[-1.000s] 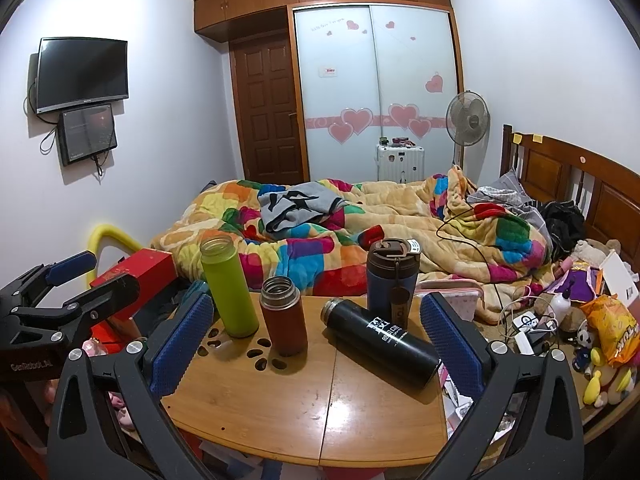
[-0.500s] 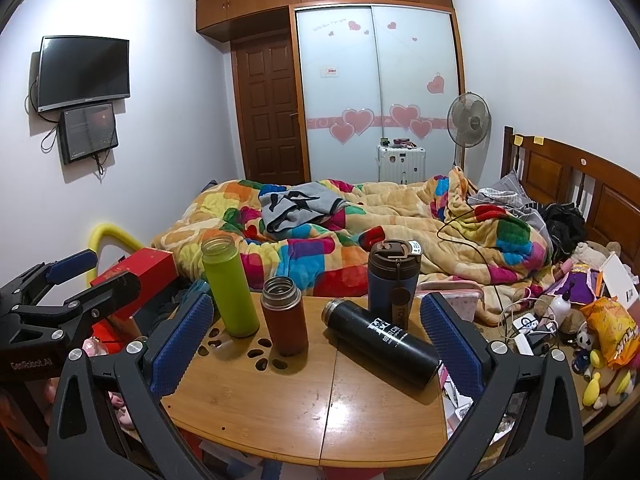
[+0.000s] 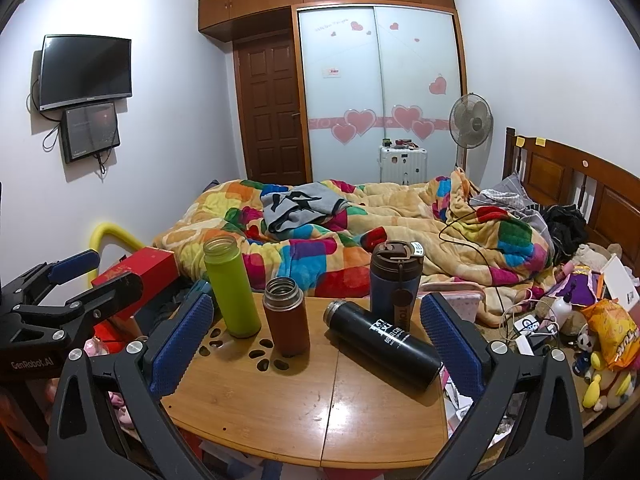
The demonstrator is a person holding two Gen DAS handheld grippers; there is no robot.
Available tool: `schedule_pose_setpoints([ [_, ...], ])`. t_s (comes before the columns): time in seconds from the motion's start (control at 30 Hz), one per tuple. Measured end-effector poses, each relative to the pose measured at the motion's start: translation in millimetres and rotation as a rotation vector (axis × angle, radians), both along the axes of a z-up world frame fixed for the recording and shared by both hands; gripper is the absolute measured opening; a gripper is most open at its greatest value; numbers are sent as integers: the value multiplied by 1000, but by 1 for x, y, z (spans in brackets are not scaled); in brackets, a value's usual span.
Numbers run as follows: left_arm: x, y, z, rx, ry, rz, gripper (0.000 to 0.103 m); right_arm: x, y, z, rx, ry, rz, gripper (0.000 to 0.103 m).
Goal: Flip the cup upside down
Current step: 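Move the left tool toward the dark red cup while the right tool approaches it too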
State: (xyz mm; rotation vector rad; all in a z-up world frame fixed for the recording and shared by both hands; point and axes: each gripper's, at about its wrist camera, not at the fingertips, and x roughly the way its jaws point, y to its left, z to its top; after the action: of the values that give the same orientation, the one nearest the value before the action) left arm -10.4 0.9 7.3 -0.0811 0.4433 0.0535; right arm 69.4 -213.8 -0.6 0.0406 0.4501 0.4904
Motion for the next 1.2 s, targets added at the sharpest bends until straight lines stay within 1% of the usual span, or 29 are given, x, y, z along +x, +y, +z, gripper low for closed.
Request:
schedule_pose_setpoints([
  [0.1, 4, -2, -2, -15, 18, -19, 103, 0, 1, 1, -1, 2, 0, 103],
  [0.2, 17, 0, -11, -67, 68, -57, 103, 1, 2, 1, -4, 5, -1, 103],
  [0.27, 30, 2, -23, -104, 109, -68, 103, 5, 2, -4, -9, 13, -5, 103],
  [0.4, 63, 2, -56, -144, 203, -66, 103, 13, -6, -19, -20, 44, -22, 103],
  [0.5, 85, 2, -83, -151, 255, -63, 103, 22, -16, -35, -33, 85, -37, 103],
  [0.57, 102, -1, -102, -137, 289, -51, 96, 29, -22, -46, -43, 111, -49, 103],
  [0.6, 109, -2, -108, -132, 298, -50, 87, 32, -25, -51, -46, 126, -53, 103],
  [0.63, 119, -3, -116, -124, 317, -47, 83, 35, -28, -57, -48, 141, -57, 103],
  [0.67, 128, -4, -124, -121, 332, -42, 83, 38, -31, -62, -50, 154, -59, 103],
  [0.8, 159, -4, -144, -102, 330, -1, 83, 48, -37, -84, -54, 205, -59, 103],
  [0.97, 185, 0, -152, -106, 321, 12, 82, 55, -36, -106, -59, 240, -32, 103],
  [1.0, 189, 0, -153, -109, 321, 10, 77, 56, -34, -110, -59, 244, -21, 103],
  [1.03, 192, 0, -155, -113, 321, 6, 67, 57, -32, -113, -62, 247, -13, 103],
  [1.07, 196, 1, -155, -123, 329, -8, 63, 57, -30, -115, -69, 250, -8, 103],
  [1.2, 195, 1, -155, -126, 344, -15, 63, 60, -19, -126, -85, 268, 10, 103],
])
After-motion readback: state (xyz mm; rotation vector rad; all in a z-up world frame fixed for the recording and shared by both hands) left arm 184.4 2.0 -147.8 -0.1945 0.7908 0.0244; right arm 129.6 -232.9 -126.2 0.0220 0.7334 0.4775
